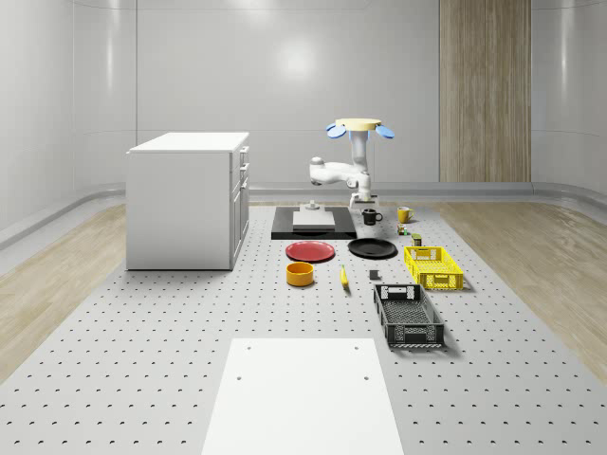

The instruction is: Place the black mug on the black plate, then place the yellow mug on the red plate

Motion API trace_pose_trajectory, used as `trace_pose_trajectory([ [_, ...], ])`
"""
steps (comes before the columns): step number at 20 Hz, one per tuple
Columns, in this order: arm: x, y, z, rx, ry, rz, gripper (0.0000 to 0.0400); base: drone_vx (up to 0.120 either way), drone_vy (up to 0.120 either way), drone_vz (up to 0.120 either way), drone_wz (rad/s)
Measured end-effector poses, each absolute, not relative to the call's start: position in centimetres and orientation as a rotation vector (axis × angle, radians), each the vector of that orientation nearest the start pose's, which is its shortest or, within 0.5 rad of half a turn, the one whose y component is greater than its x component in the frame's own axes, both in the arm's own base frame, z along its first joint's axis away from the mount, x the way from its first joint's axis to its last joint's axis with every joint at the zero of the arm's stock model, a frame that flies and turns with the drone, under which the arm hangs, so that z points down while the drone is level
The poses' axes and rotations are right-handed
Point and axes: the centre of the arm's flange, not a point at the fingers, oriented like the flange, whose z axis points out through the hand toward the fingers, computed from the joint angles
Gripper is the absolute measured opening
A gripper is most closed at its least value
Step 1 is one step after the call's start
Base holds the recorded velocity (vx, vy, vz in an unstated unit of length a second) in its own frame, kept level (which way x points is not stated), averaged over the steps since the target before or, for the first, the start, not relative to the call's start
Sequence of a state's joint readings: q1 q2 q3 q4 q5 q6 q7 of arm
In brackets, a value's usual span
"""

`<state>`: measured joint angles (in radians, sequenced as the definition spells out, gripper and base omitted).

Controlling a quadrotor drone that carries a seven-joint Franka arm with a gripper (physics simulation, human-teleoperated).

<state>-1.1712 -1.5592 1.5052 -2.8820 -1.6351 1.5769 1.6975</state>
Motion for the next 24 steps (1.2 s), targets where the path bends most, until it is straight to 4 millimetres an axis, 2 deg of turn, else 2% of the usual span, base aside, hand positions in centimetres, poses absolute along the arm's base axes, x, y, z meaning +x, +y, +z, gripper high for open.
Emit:
trace_pose_trajectory([
  [3,30.68,0.0,45.66,0.001,-0.002,0.785,0.01,0.12,-0.107,0.0,0.0],
  [13,30.67,0.0,45.66,0.001,-0.002,0.785,0.01,0.12,0.0,0.0,0.0],
  [19,30.67,0.0,45.66,0.001,-0.002,0.785,0.01,0.12,0.0,-0.12,0.0],
  [24,30.67,0.0,45.66,0.001,-0.002,0.785,0.01,0.12,0.0,0.0,0.0],
])
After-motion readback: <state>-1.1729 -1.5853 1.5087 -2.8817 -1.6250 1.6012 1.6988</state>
